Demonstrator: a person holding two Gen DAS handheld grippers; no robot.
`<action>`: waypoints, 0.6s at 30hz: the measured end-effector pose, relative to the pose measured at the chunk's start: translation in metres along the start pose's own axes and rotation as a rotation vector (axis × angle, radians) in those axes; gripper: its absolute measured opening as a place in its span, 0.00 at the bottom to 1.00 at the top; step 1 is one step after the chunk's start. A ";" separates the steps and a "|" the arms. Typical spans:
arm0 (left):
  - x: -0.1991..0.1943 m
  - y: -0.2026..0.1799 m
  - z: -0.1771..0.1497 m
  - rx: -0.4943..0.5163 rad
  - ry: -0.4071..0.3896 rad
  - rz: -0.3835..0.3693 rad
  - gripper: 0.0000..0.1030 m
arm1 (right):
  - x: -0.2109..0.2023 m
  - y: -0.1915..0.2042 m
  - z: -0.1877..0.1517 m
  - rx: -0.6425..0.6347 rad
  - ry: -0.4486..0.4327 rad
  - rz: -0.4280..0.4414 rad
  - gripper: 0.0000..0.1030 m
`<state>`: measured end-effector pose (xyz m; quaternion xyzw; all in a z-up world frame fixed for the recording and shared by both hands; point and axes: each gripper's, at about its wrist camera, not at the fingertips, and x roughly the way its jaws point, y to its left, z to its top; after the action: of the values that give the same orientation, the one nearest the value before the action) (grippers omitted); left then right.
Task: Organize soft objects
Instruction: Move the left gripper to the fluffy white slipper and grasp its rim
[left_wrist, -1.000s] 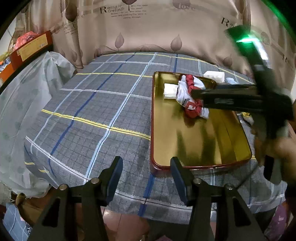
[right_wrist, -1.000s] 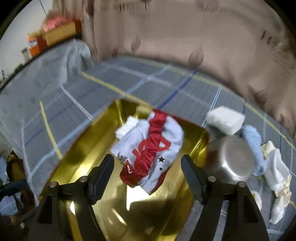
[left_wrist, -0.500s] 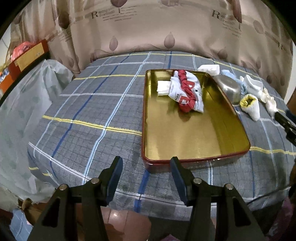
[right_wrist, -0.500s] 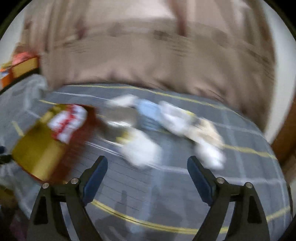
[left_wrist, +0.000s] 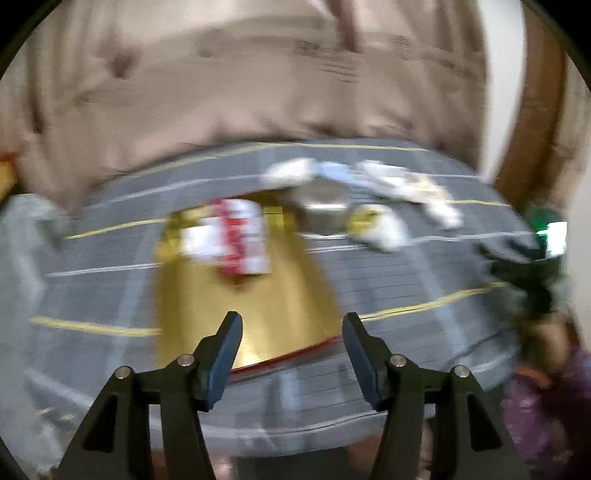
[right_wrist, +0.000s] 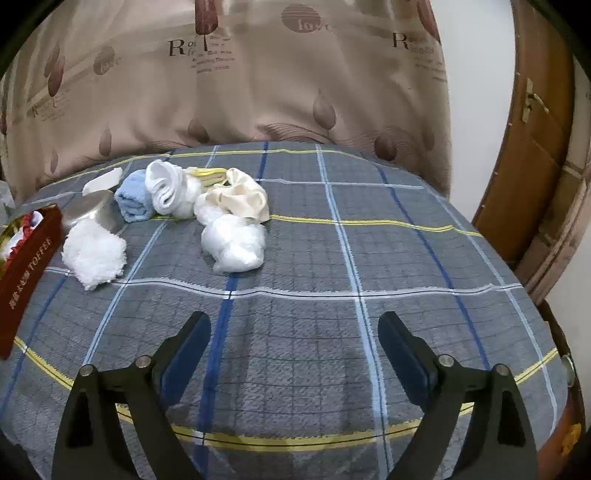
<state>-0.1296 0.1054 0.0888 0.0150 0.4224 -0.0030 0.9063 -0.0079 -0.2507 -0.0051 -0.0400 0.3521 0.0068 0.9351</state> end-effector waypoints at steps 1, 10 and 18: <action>0.004 -0.008 0.007 0.010 0.013 -0.056 0.57 | 0.000 -0.001 0.000 0.003 -0.003 0.012 0.88; 0.082 -0.073 0.073 -0.046 0.155 -0.310 0.57 | -0.006 -0.010 -0.005 0.056 -0.040 0.091 0.88; 0.149 -0.084 0.102 -0.200 0.246 -0.365 0.57 | -0.010 -0.009 -0.007 0.048 -0.058 0.162 0.89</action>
<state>0.0433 0.0197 0.0383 -0.1511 0.5237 -0.1231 0.8293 -0.0198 -0.2605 -0.0034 0.0114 0.3269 0.0751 0.9420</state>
